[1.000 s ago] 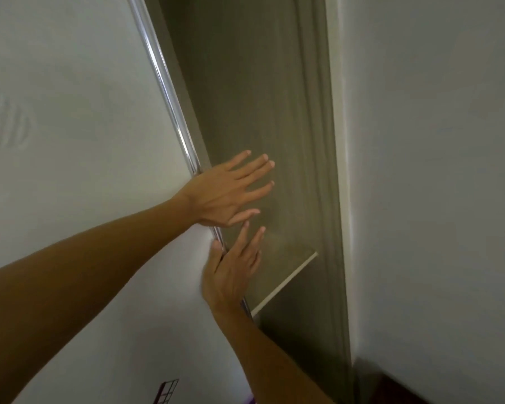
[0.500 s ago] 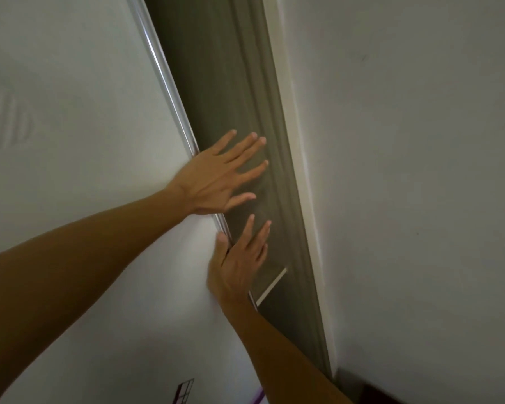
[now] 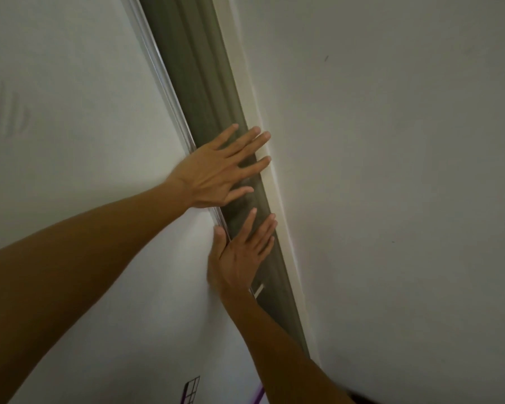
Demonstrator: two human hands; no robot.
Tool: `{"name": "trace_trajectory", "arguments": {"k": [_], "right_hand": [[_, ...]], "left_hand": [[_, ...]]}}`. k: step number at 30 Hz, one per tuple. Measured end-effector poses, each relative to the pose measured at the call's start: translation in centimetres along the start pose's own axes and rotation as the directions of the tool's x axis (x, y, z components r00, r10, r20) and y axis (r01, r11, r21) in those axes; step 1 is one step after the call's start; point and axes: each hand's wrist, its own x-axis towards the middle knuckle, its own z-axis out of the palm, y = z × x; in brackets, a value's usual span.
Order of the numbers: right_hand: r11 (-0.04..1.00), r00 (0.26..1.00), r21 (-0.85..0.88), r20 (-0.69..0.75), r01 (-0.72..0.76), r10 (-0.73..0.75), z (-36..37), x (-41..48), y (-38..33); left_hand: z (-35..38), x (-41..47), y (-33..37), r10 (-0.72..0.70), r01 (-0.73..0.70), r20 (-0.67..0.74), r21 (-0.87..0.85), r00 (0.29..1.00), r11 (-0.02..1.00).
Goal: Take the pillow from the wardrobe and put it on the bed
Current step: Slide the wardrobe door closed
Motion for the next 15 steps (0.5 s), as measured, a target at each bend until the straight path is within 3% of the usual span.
{"name": "trace_trajectory", "arguments": {"k": [9,15], "right_hand": [[0.998,0.998,-0.004,0.003,-0.061,0.061,0.4,3.6,1.4],[0.998,0.998,0.01,-0.005,-0.056,0.056,0.7,5.0,2.9]], "left_hand": [[1.9,3.4,0.3,0.086,-0.082,-0.033,0.122,0.996,0.989],[3.5,5.2,0.3,0.143,-0.118,-0.154,0.159,0.978,0.98]]}}
